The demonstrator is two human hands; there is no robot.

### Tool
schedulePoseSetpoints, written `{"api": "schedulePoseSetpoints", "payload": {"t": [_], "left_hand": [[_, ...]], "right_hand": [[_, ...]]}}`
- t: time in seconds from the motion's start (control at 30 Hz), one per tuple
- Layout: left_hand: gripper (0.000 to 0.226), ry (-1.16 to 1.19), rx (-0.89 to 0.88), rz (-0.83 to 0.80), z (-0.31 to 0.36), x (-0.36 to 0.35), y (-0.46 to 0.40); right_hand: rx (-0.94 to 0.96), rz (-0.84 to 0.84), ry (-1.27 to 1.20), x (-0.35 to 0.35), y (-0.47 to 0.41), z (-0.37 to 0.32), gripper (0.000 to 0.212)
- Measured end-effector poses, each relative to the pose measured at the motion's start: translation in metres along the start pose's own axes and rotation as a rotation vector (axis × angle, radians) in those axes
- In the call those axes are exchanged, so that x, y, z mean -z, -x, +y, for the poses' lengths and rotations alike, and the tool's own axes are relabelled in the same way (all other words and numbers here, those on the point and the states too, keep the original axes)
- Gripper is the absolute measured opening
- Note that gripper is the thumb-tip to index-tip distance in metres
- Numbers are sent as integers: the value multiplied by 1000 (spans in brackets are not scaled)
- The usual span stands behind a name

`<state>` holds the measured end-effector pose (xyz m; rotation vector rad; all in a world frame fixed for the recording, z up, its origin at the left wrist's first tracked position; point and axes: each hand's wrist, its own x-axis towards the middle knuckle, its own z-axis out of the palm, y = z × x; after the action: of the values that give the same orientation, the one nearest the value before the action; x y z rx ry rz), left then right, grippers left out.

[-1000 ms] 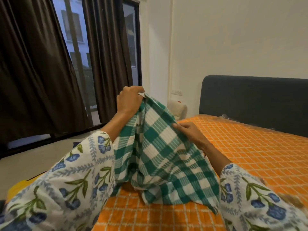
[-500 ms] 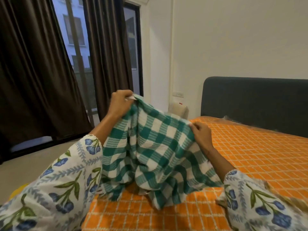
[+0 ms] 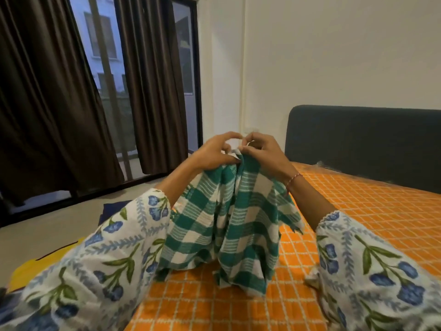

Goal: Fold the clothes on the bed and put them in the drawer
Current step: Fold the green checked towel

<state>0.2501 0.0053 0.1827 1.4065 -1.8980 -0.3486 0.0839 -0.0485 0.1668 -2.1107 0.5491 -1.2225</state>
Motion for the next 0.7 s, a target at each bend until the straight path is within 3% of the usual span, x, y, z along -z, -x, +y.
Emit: {"api": "schedulePoseSetpoints", "payload": {"t": [0.07,0.2,0.33,0.4,0.5,0.63,0.7], "left_hand": [[21,48,-11,-31,3,-5,-3],[8,-107,-2,166,10,-12,-6],[5,22,78,483,4,-2,-9],[9,81,161,637,-6,11,-10],[19,185,312,814,-24,22,-9],[38,292,485,970,-34,17,-13],[34,302,518,1009,-34,14,-15]], "right_hand": [[24,-24,30,3,-3,-4,8],[-11,31,106,12,-1,-2,19],[-179,-32,194,23,12,21,35],[-255,23,283,35,24,35,34],[-309,121,198,54,40,44,18],[-365,216,85,62,46,44,30],[-419,185,-26,66,47,44,26]]}}
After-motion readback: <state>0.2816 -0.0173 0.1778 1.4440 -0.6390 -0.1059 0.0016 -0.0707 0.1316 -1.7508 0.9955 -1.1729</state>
